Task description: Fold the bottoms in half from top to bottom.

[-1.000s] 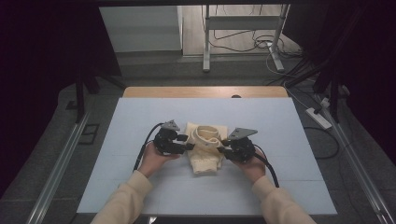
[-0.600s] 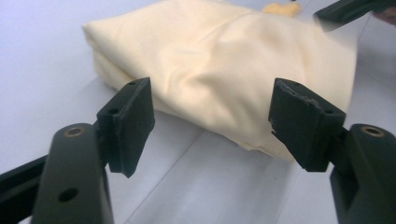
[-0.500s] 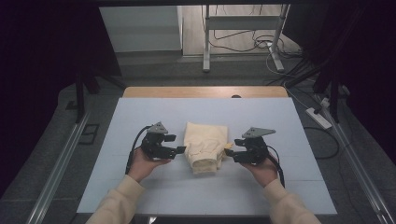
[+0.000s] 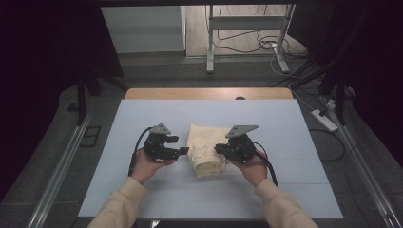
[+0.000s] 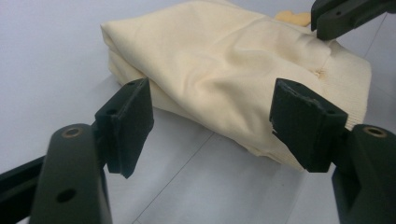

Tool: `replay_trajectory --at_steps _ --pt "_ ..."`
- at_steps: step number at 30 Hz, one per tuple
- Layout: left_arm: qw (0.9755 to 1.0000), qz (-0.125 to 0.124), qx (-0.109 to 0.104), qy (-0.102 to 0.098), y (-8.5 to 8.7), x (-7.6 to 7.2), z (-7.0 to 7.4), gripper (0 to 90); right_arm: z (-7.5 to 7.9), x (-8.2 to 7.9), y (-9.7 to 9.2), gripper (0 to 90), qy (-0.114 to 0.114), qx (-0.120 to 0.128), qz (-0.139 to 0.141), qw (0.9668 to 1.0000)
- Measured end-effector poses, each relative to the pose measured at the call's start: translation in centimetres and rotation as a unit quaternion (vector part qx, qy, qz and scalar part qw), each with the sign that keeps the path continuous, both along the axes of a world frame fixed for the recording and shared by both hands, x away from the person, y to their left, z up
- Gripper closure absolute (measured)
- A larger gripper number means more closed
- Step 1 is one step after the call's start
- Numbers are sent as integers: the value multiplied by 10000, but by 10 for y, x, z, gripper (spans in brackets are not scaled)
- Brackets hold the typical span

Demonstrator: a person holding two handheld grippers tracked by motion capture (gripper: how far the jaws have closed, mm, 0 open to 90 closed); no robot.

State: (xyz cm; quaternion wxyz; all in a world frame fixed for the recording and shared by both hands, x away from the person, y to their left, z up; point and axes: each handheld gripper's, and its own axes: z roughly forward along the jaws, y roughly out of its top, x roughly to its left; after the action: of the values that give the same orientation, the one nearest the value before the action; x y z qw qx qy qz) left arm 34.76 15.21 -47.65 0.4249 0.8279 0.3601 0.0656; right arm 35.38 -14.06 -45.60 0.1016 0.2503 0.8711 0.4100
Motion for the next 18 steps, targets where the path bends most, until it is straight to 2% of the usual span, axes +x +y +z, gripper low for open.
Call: replay_trajectory --at_steps 4,8,14,18 --pt "10000 21 -10 17 1 0 0 292 0 -4 12 890 -62 -89 214 9997" --pt "10000 44 -53 38 2 -1 0 293 -5 -8 15 891 -25 -261 405 9988" --pt "10000 13 -24 47 2 -1 0 290 -23 -4 9 891 351 -439 348 9978" --pt "10000 13 -29 45 3 -1 0 290 -31 -4 4 892 369 -510 301 9976"
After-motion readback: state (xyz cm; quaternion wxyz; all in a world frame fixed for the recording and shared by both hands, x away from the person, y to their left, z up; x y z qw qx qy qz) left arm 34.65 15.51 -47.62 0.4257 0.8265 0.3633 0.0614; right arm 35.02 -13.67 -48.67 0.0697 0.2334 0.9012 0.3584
